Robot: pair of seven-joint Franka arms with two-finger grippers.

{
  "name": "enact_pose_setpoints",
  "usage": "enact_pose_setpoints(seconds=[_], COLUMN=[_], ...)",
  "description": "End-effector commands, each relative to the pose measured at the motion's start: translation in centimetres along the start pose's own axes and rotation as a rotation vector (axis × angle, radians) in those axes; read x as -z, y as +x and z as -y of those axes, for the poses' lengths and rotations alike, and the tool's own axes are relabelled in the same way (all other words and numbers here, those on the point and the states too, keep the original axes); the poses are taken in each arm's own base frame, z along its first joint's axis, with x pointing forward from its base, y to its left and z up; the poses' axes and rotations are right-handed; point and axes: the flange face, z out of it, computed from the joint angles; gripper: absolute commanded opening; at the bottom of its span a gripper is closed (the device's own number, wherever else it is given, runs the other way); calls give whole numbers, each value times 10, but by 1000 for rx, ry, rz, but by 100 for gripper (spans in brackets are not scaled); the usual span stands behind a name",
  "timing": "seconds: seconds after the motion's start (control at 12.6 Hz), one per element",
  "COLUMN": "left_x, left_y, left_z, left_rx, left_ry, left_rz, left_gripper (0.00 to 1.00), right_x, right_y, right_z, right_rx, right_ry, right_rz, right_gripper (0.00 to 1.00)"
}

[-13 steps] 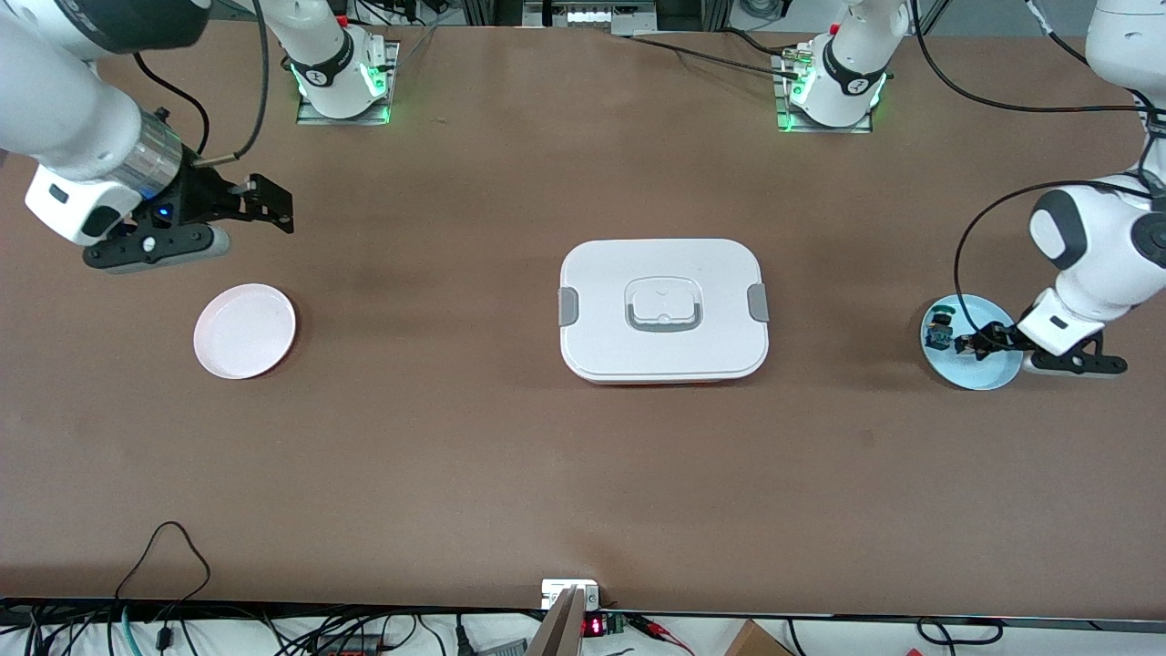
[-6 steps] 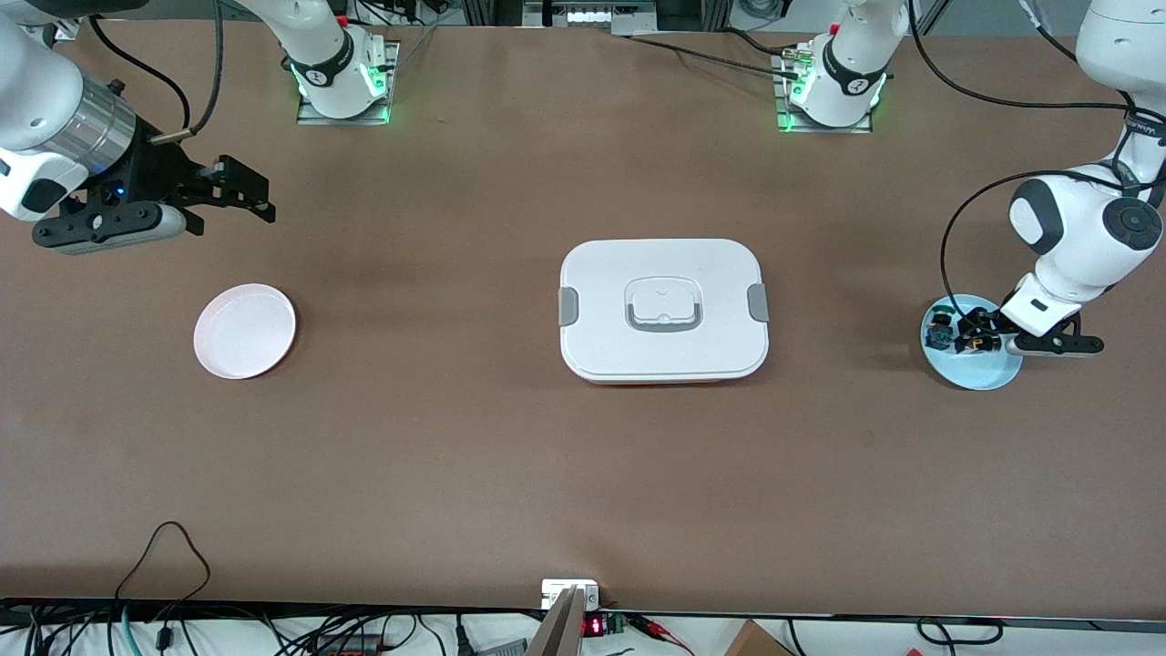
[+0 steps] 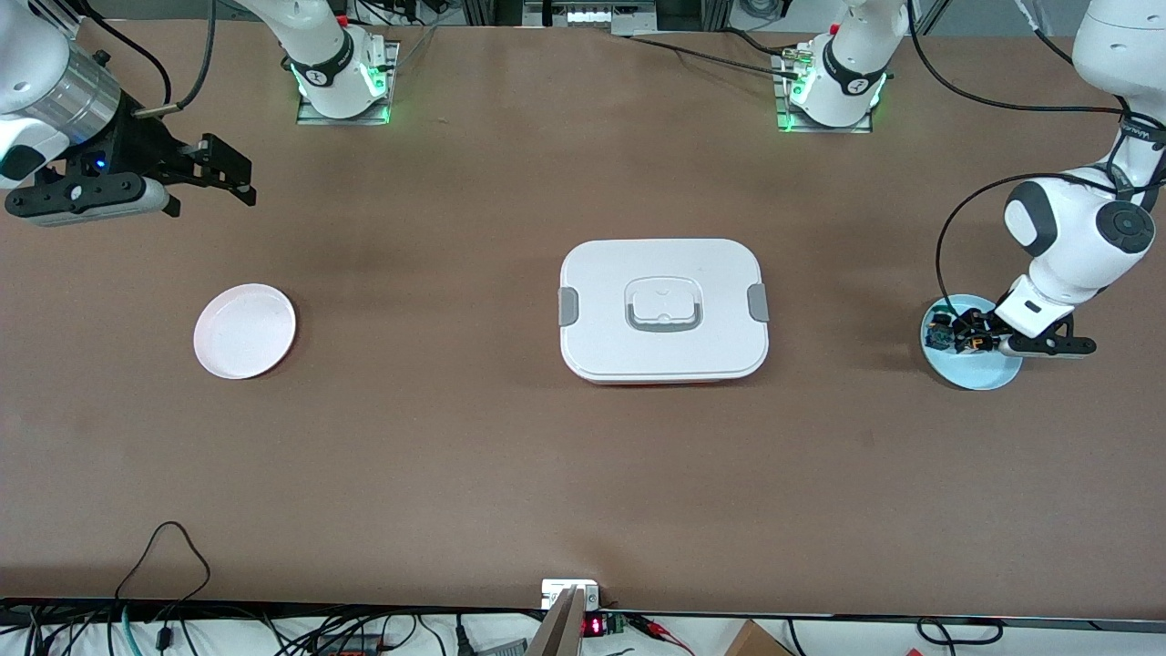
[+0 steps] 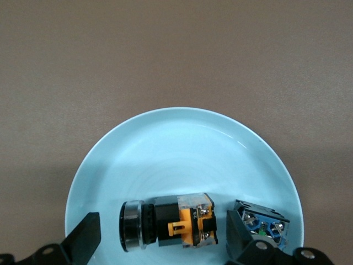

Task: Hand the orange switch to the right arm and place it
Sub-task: 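Lower the left gripper over the orange switch on the blue plate, then close the left gripper on the orange switch and lift it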

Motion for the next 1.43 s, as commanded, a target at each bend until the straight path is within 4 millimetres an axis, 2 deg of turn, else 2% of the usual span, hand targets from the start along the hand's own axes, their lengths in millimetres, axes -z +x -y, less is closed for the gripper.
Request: enact_pose_setpoints(seconds=[0.0, 0.08, 0.16, 0.32, 0.48, 0.64, 1.11, 1.35], left_x=[-7, -10, -16, -16, -13, -7, 39, 83], left_y=[-2, -3, -5, -3, 2, 10, 41, 86], left_z=[-1, -1, -1, 5, 6, 8, 6, 6], left_rx=[9, 11, 15, 25, 32, 34, 9, -13], left_ry=[-4, -6, -11, -9, -5, 0, 8, -18], left_rz=[-5, -2, 7, 4, -6, -21, -25, 85], left_gripper=[100, 100, 92, 56, 40, 32, 26, 26], right_x=[-7, -10, -11, -10, -11, -11, -11, -11], right_y=[-5, -5, -5, -6, -5, -6, -10, -10], right_z=[-5, -6, -6, -5, -4, -2, -6, -6], right_rx=[8, 7, 7, 7, 9, 12, 9, 9], right_ry=[-11, -11, -11, -11, -11, -12, -11, -11], right_rz=[-2, -4, -2, -3, -3, -3, 12, 9], right_gripper=[100, 100, 100, 100, 100, 100, 100, 100])
